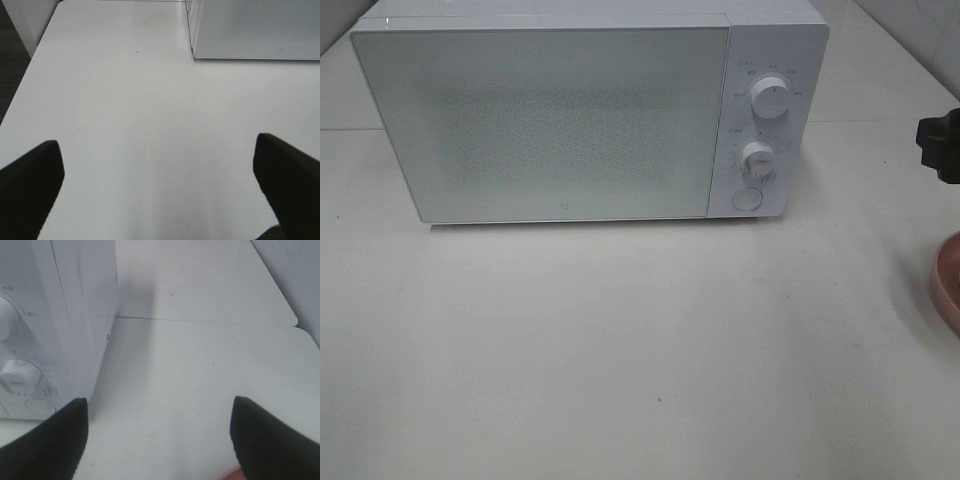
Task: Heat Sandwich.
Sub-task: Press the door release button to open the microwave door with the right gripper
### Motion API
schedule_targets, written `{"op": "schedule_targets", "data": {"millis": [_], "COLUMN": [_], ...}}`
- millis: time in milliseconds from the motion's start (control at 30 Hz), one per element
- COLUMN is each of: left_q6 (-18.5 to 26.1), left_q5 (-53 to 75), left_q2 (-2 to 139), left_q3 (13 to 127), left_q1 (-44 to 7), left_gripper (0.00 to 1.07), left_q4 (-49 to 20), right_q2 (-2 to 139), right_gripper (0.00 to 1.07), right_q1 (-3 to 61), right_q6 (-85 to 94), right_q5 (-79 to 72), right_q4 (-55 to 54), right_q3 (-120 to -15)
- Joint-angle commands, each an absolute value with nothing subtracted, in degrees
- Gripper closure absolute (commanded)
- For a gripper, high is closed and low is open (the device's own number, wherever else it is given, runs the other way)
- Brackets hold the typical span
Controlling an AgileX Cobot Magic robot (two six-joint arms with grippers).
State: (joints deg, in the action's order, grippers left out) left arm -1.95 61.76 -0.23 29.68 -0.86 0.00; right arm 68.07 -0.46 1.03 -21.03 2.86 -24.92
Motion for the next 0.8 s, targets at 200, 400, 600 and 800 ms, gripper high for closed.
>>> {"op": "schedule_targets", "data": {"millis": [200,400,600,800], "left_q6": [-1.89,-1.89,-1.89,-1.89], "left_q5": [61.42,61.42,61.42,61.42], "left_q2": [-1.55,-1.55,-1.55,-1.55], "left_q3": [29.68,29.68,29.68,29.68], "left_q1": [-0.63,-0.63,-0.63,-0.63], "left_gripper": [0.09,0.09,0.09,0.09], "left_q4": [-0.34,-0.34,-0.34,-0.34], "right_q2": [70.13,70.13,73.45,79.18], "right_gripper": [0.32,0.32,0.32,0.32], "right_q1": [1.2,9.05,16.67,22.06], "right_q6": [1.26,7.62,13.18,16.33], "right_q5": [-39.02,-44.75,-51.05,-55.23], "right_q4": [-6.42,-13.01,-19.82,-24.52], "right_q3": [-18.22,-14.95,-13.06,-12.78]}}
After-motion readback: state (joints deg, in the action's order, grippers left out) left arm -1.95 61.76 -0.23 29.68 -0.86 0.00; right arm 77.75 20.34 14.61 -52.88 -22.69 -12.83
